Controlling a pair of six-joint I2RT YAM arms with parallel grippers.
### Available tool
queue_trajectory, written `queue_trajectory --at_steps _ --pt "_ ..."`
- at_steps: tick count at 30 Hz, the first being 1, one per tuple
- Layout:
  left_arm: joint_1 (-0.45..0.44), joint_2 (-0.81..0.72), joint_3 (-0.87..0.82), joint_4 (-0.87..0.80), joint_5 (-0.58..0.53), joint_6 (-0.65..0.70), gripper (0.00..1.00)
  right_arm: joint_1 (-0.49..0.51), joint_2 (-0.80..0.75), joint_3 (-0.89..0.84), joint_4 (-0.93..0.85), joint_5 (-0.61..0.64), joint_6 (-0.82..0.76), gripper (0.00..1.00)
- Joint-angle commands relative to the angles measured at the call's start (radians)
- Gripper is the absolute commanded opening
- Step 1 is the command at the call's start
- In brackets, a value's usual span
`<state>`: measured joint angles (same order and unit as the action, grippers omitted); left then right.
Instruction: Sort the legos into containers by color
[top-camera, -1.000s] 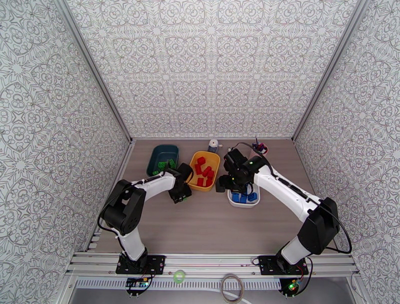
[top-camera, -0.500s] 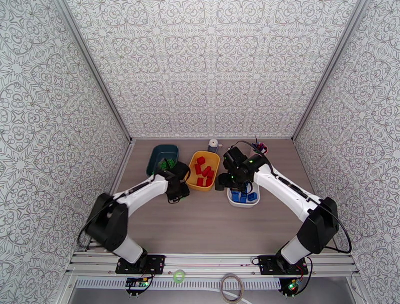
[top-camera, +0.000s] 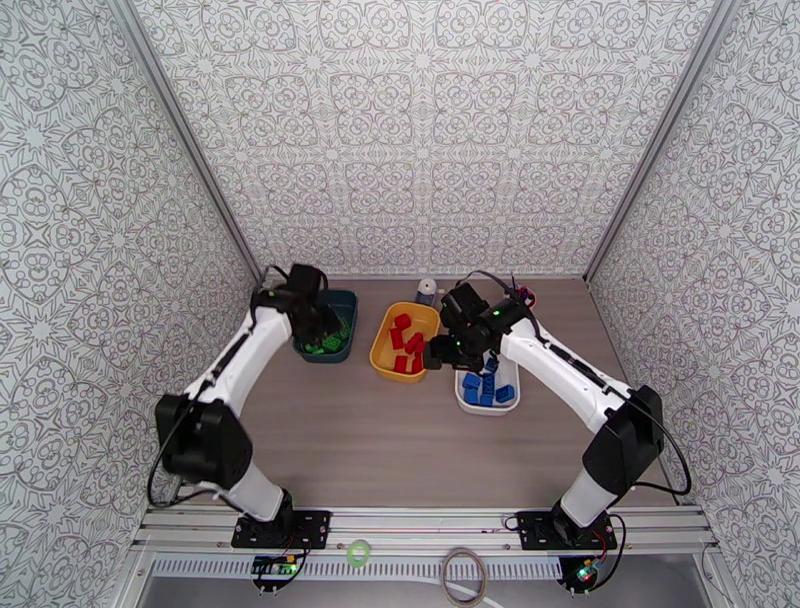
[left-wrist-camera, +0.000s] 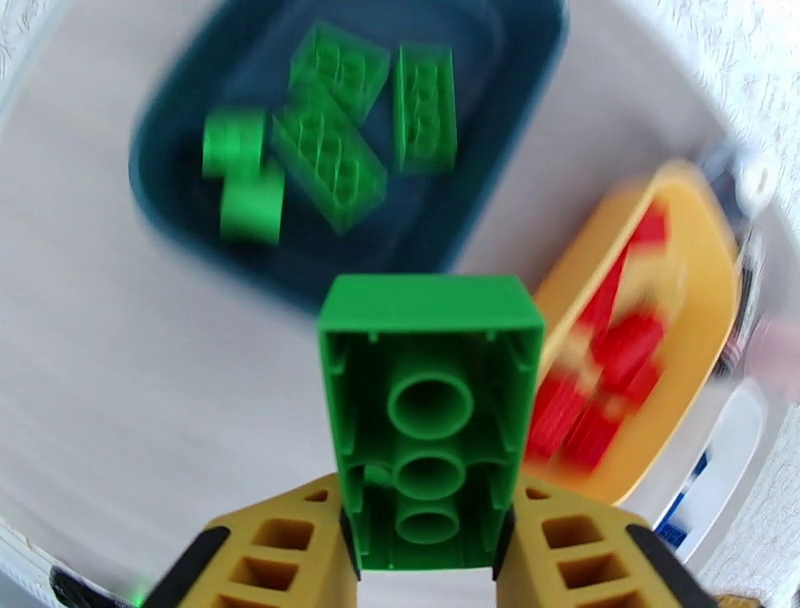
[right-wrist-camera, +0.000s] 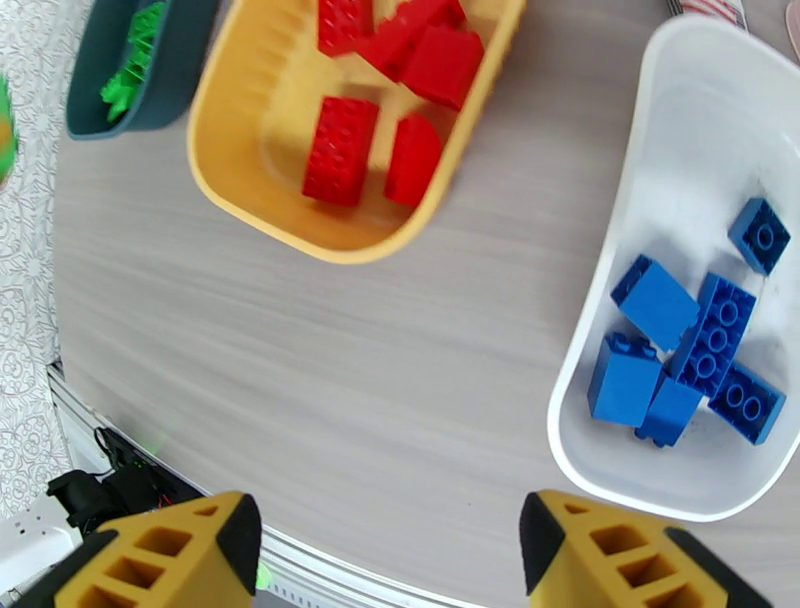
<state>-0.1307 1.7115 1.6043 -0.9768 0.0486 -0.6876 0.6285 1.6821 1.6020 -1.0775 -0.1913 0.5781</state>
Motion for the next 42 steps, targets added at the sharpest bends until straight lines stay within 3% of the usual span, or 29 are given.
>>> queue_trajectory --at_steps 1,3,6,10,17,22,26,28,30,31,32,33,35,37,40,42 --pt "0.040 0.105 0.132 -0.120 0.022 0.097 0.71 -0.007 -0.006 0.030 -0.029 0.020 -0.003 0.73" --pt "0.052 0.149 0.196 -0.153 0.010 0.103 0.85 -0.007 -0.019 0.025 -0.036 0.033 -0.003 0.73" --pt "0.054 0.128 0.206 -0.140 0.006 0.094 0.93 -0.007 -0.048 0.012 -0.051 0.066 -0.004 0.73" --pt "0.042 0.020 0.113 -0.062 0.009 0.075 0.95 -0.022 -0.090 -0.016 -0.064 0.100 -0.014 0.73" --pt "0.031 -0.313 -0.158 0.155 -0.009 0.057 0.99 -0.112 -0.148 -0.013 -0.092 0.168 -0.059 0.73" --pt "0.056 -0.491 -0.237 0.243 -0.038 0.131 0.99 -0.161 -0.200 0.049 -0.089 0.327 -0.081 0.73" --pt "0.083 -0.580 -0.280 0.353 -0.109 0.166 0.99 -0.176 -0.292 0.055 0.029 0.470 -0.097 0.74" --pt "0.085 -0.635 -0.346 0.486 -0.196 0.174 0.99 -0.178 -0.340 0.025 0.120 0.545 -0.125 0.77" --pt "0.081 -0.717 -0.505 0.748 -0.309 0.167 0.99 -0.177 -0.431 -0.139 0.352 0.645 -0.175 0.75" --pt "0.081 -0.760 -0.610 0.914 -0.357 0.157 0.99 -0.178 -0.483 -0.234 0.490 0.695 -0.193 0.84" --pt "0.082 -0.801 -0.728 1.127 -0.403 0.154 0.99 -0.179 -0.549 -0.342 0.642 0.721 -0.234 0.99" --pt "0.084 -0.831 -0.834 1.324 -0.422 0.167 0.99 -0.179 -0.616 -0.443 0.783 0.718 -0.308 0.99" --pt "0.099 -0.849 -0.944 1.554 -0.357 0.303 0.99 -0.180 -0.718 -0.632 1.077 0.746 -0.418 0.99" --pt "0.105 -0.834 -0.926 1.481 -0.312 0.398 0.99 -0.194 -0.732 -0.699 1.144 0.842 -0.423 0.99" --pt "0.087 -0.789 -0.856 1.238 -0.268 0.547 0.99 -0.243 -0.651 -0.648 0.936 0.912 -0.383 0.99" --pt "0.052 -0.755 -0.880 1.204 -0.326 0.623 0.99 -0.261 -0.599 -0.671 0.914 0.963 -0.389 0.99"
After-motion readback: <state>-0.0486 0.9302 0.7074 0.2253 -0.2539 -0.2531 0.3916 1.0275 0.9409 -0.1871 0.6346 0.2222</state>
